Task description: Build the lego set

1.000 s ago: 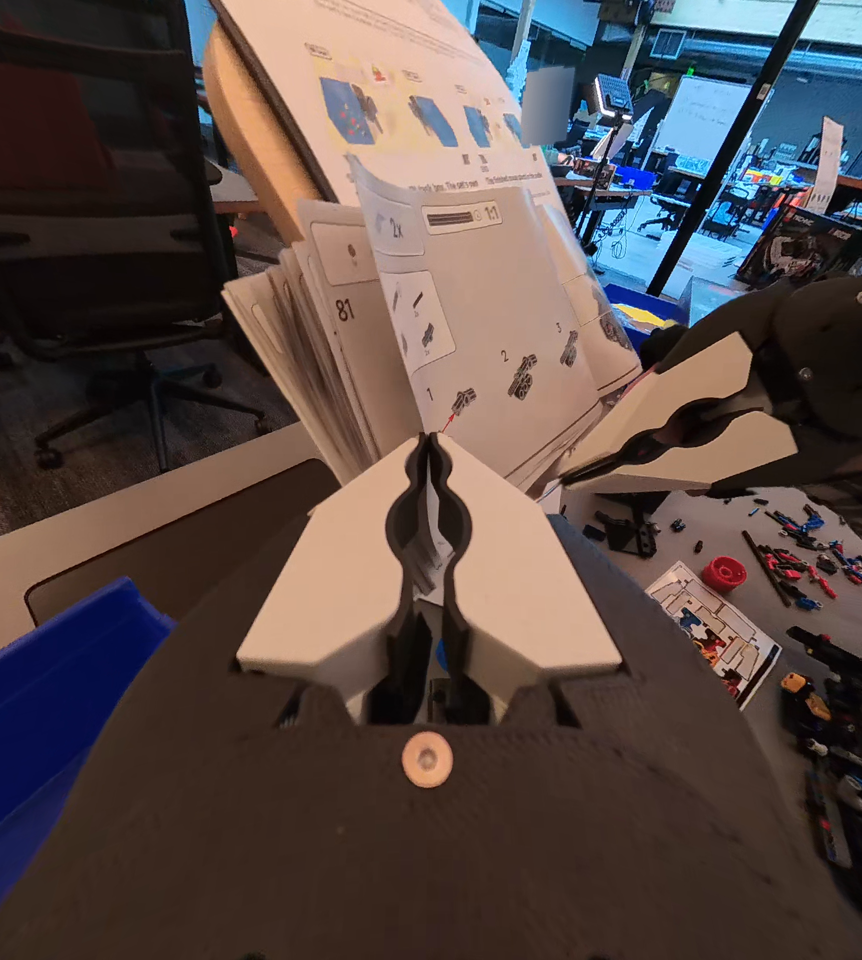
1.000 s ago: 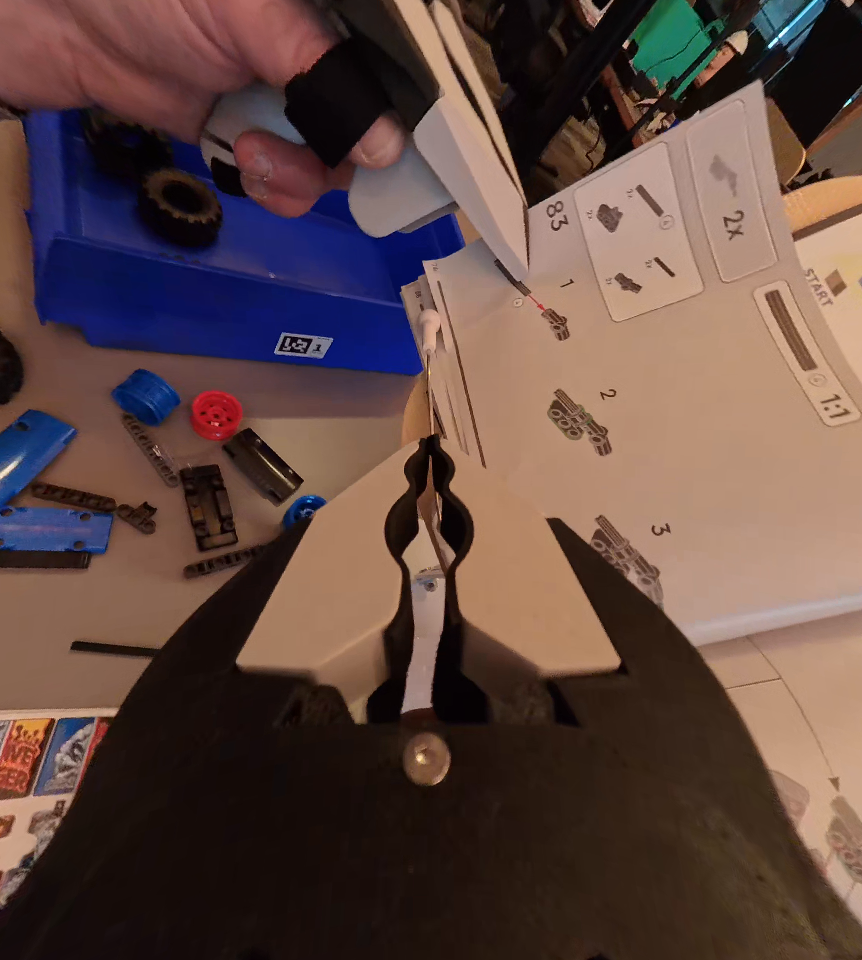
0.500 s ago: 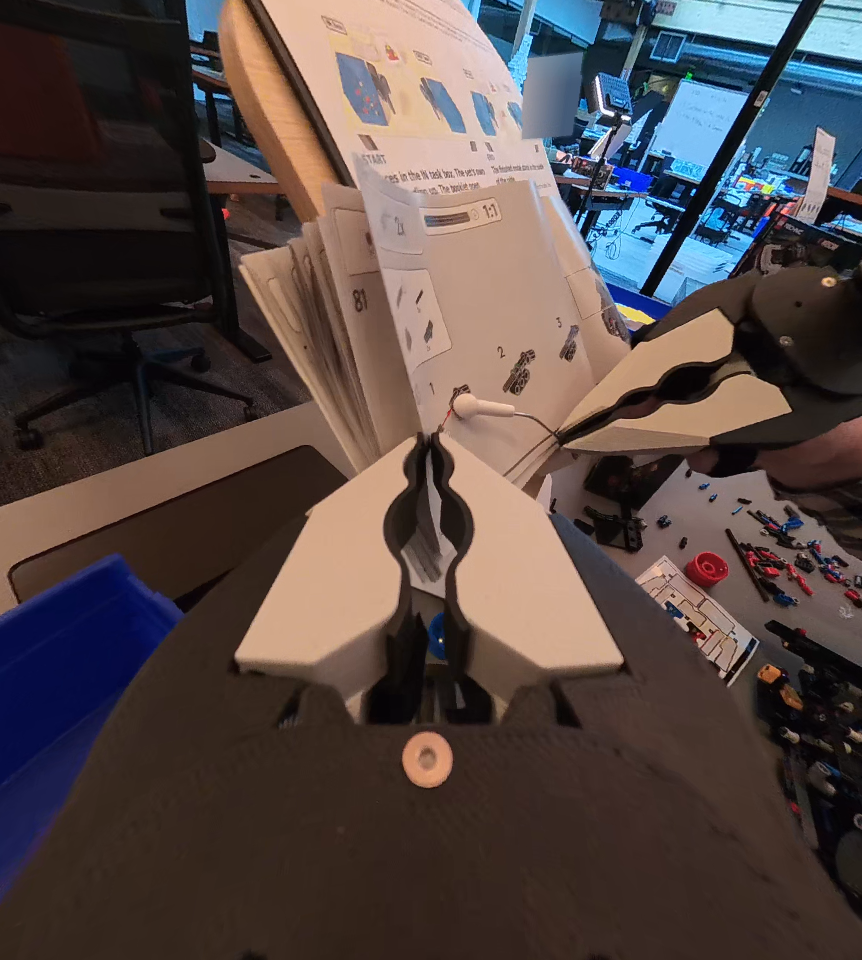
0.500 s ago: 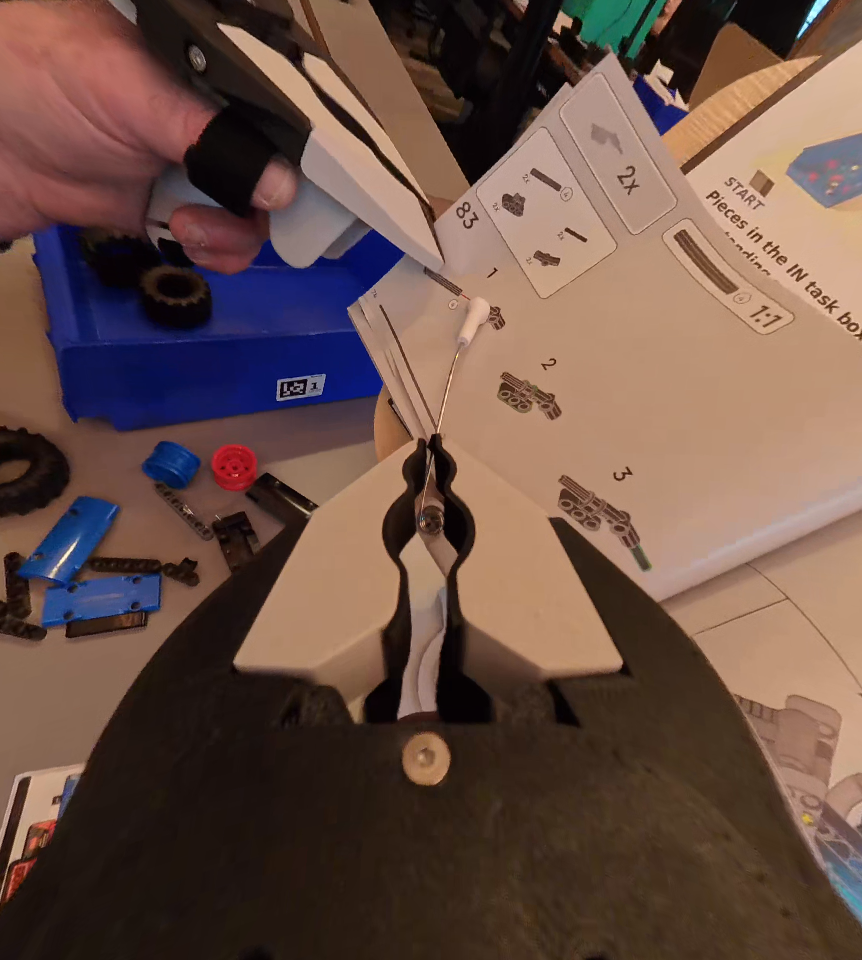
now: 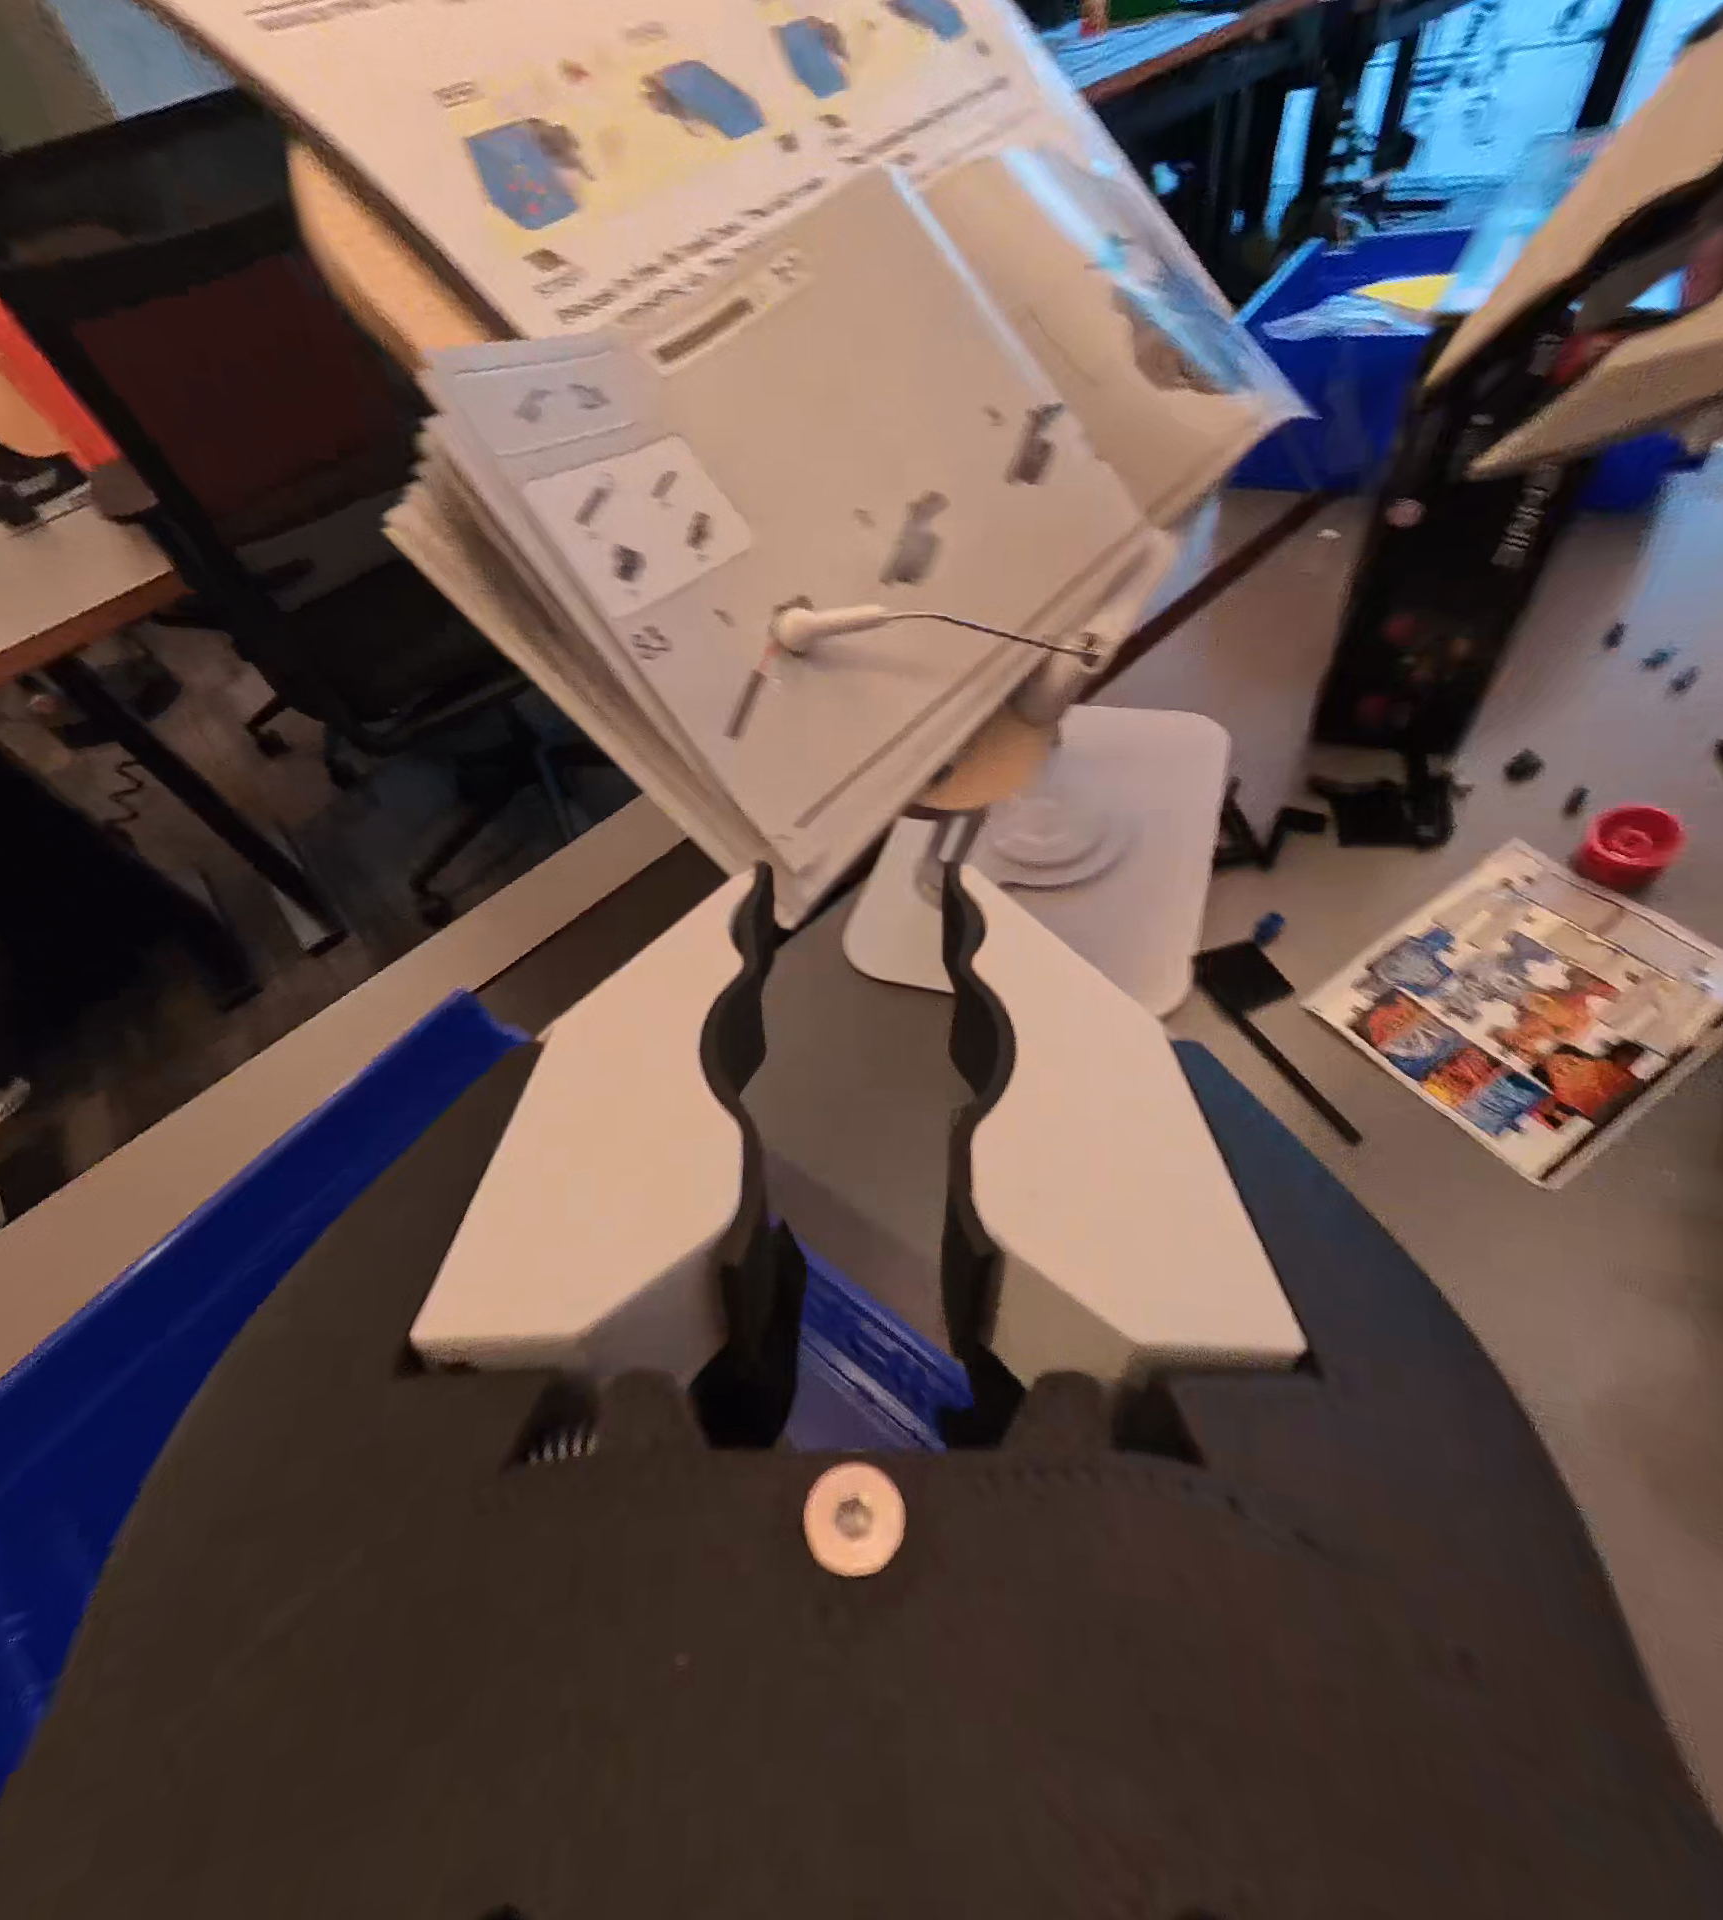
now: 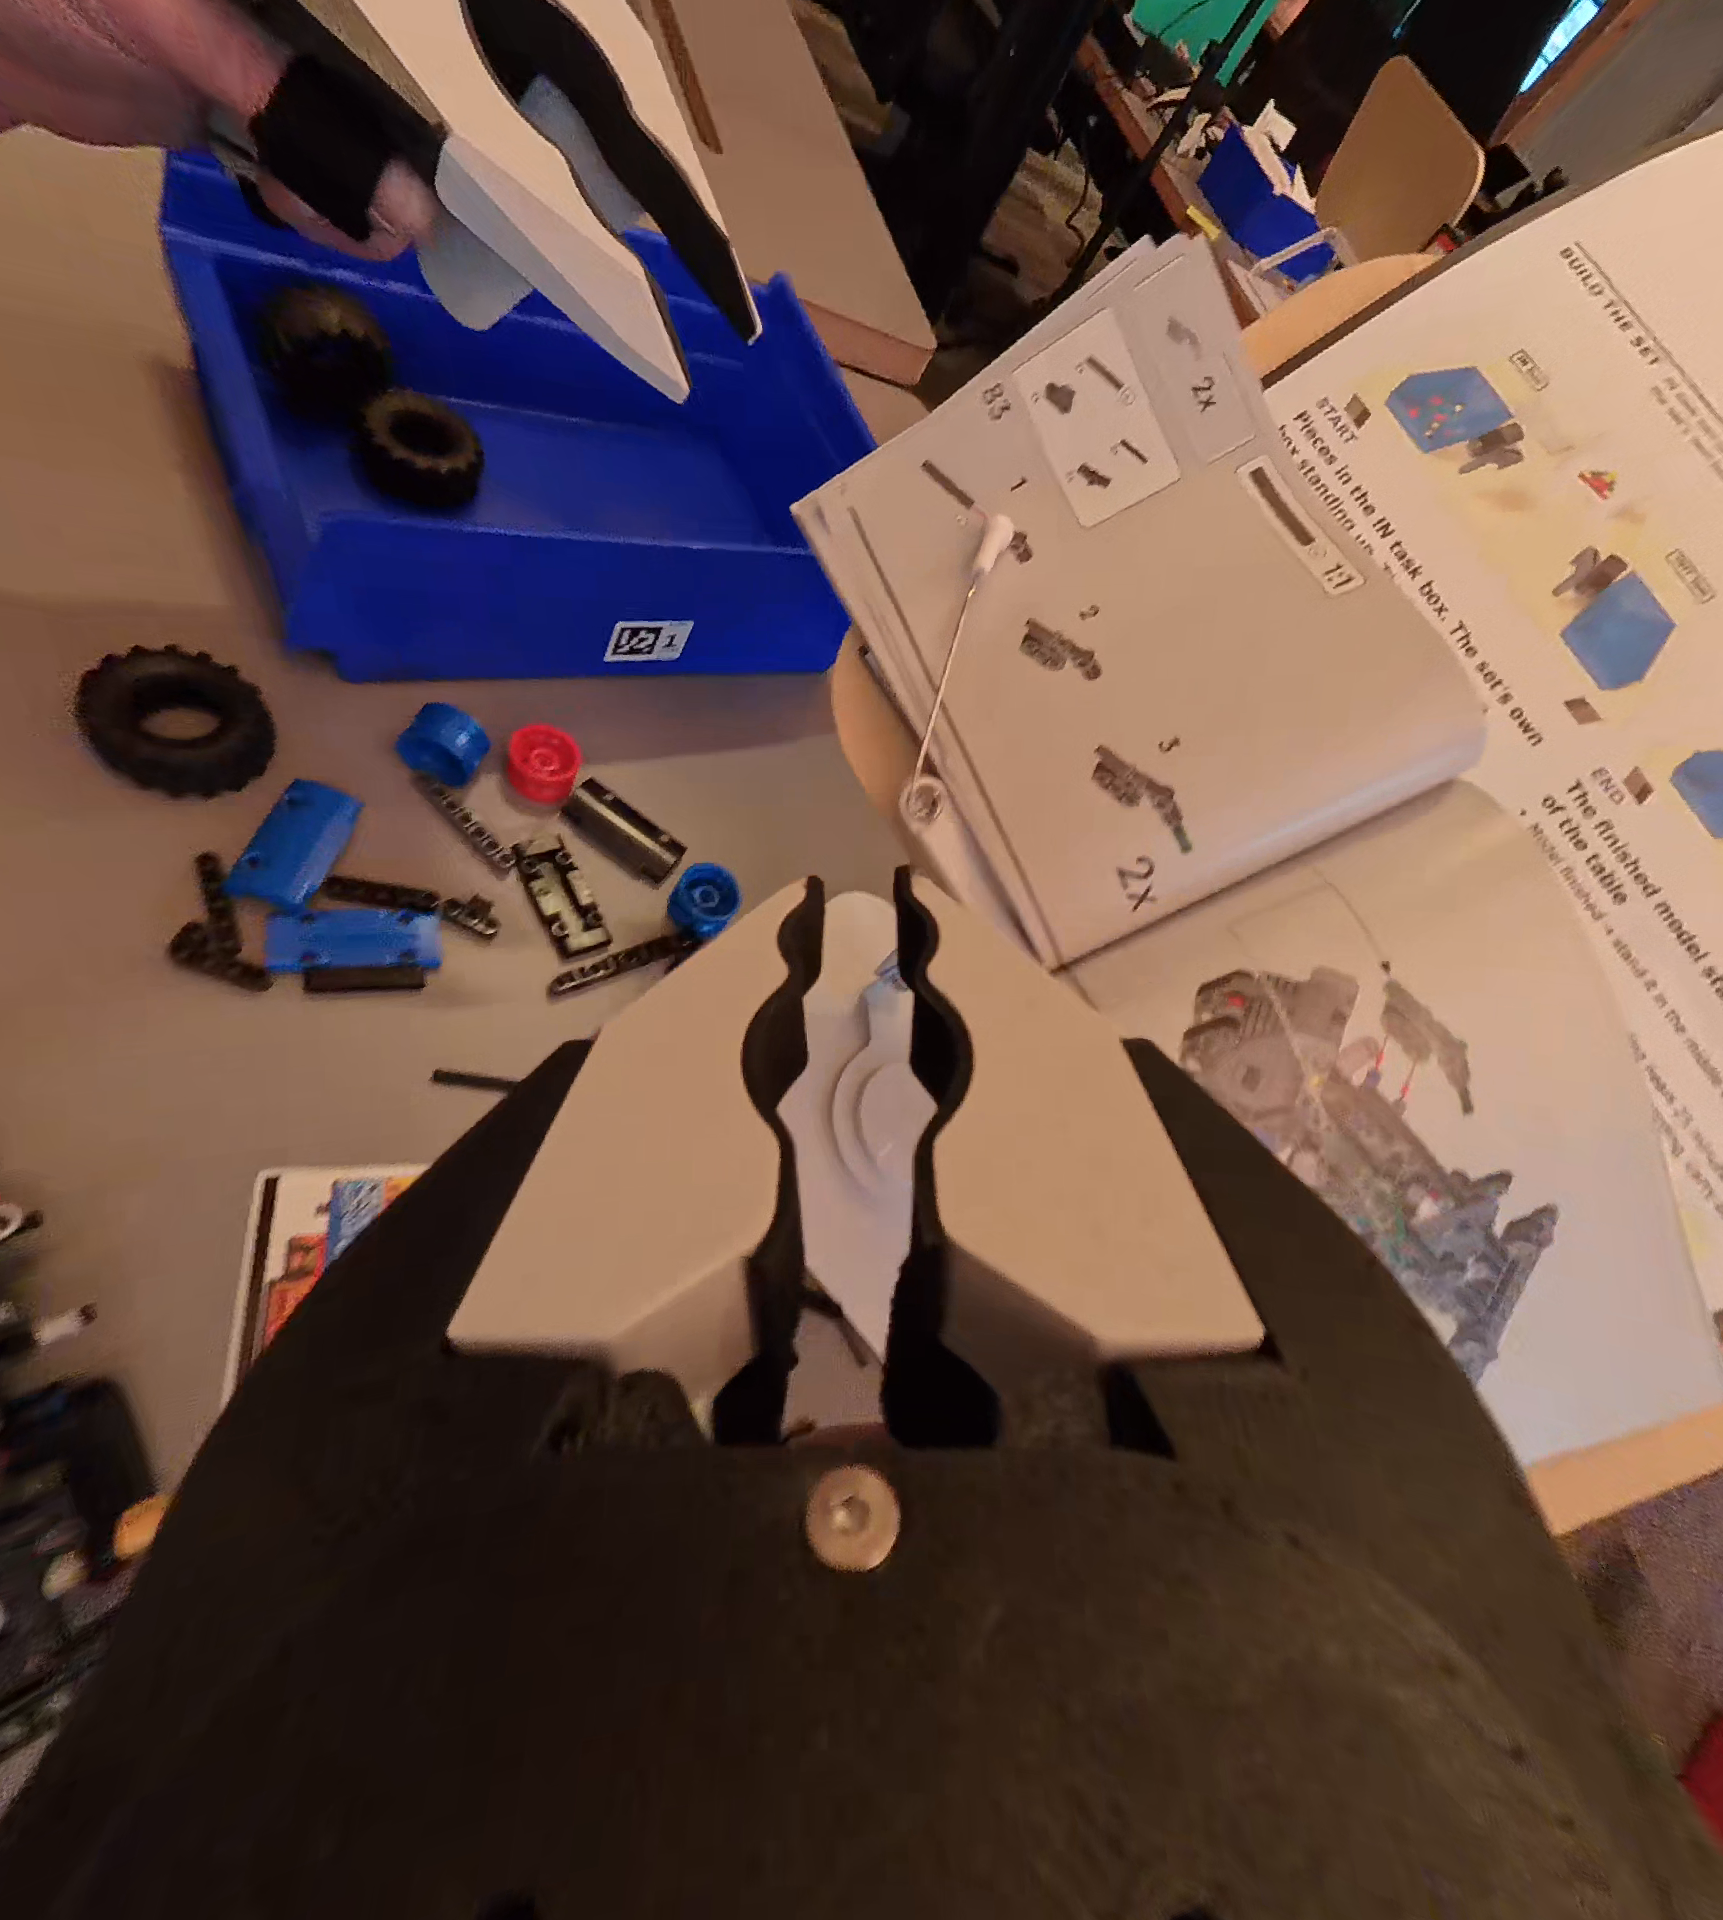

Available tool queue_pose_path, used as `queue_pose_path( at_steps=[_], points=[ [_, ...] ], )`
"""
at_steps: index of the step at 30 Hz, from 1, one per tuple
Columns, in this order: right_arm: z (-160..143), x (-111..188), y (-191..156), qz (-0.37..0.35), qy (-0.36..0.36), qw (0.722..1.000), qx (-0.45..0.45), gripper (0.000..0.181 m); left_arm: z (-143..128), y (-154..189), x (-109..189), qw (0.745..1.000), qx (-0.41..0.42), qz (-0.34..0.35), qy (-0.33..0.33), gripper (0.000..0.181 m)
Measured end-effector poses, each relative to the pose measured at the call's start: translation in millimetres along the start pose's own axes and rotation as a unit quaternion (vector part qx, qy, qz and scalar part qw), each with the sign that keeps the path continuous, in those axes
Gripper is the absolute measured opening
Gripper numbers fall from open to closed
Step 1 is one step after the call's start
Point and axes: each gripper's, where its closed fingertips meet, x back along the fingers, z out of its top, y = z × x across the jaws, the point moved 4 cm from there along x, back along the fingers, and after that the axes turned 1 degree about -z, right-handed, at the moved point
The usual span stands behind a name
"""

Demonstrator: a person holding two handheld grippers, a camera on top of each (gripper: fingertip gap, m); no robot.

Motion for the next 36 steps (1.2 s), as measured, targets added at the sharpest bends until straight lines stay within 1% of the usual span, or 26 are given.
queue_pose_path(
  at_steps=[2, 3, 5, 8, 10, 11, 14, 21, 24, 29, 32, 34, 36],
  points=[
    [-6, 12, -10, 0.009, -0.001, 1.0, 0.002, 0.0, -1, 15, 7, 1.0, -0.001, -0.022, 0.019, 0.026],
    [-10, 16, -16, 0.015, -0.004, 1.0, 0.005, 0.0, -2, 24, 10, 0.999, -0.006, -0.033, 0.026, 0.023],
    [-19, 21, -26, 0.017, -0.013, 1.0, 0.009, 0.0, -4, 42, 13, 0.998, -0.043, -0.039, 0.031, 0.002],
    [-31, 19, -41, 0.025, -0.032, 0.999, 0.005, 0.0, -14, 67, 15, 0.995, -0.084, -0.05, 0.018, 0.0],
    [-38, 13, -50, 0.033, -0.044, 0.998, -0.005, 0.012, -24, 84, 14, 0.992, -0.103, -0.066, 0.01, 0.001],
    [-42, 8, -53, 0.038, -0.054, 0.998, -0.009, 0.016, -32, 89, 13, 0.992, -0.113, -0.063, -0.001, 0.003],
    [-52, -8, -64, 0.058, -0.078, 0.995, -0.02, 0.025, -52, 97, 13, 0.99, -0.127, -0.058, -0.025, 0.006],
    [-75, -61, -74, 0.099, -0.131, 0.986, -0.042, 0.024, -82, 89, 22, 0.992, -0.113, -0.04, -0.034, 0.008],
    [-85, -90, -79, 0.113, -0.147, 0.981, -0.05, 0.02, -88, 89, 22, 0.993, -0.102, -0.044, -0.032, 0.007],
    [-110, -143, -74, 0.093, -0.191, 0.976, -0.049, 0.022, -92, 95, 17, 0.99, -0.126, -0.035, -0.044, 0.008],
    [-116, -162, -72, 0.103, -0.189, 0.973, -0.079, 0.023, -96, 97, 13, 0.99, -0.129, -0.039, -0.052, 0.008],
    [-116, -170, -73, 0.121, -0.185, 0.97, -0.105, 0.023, -97, 98, 12, 0.99, -0.126, -0.043, -0.052, 0.008],
    [-119, -175, -72, 0.127, -0.195, 0.966, -0.11, 0.022, -96, 98, 12, 0.99, -0.126, -0.043, -0.052, 0.008]
  ],
)
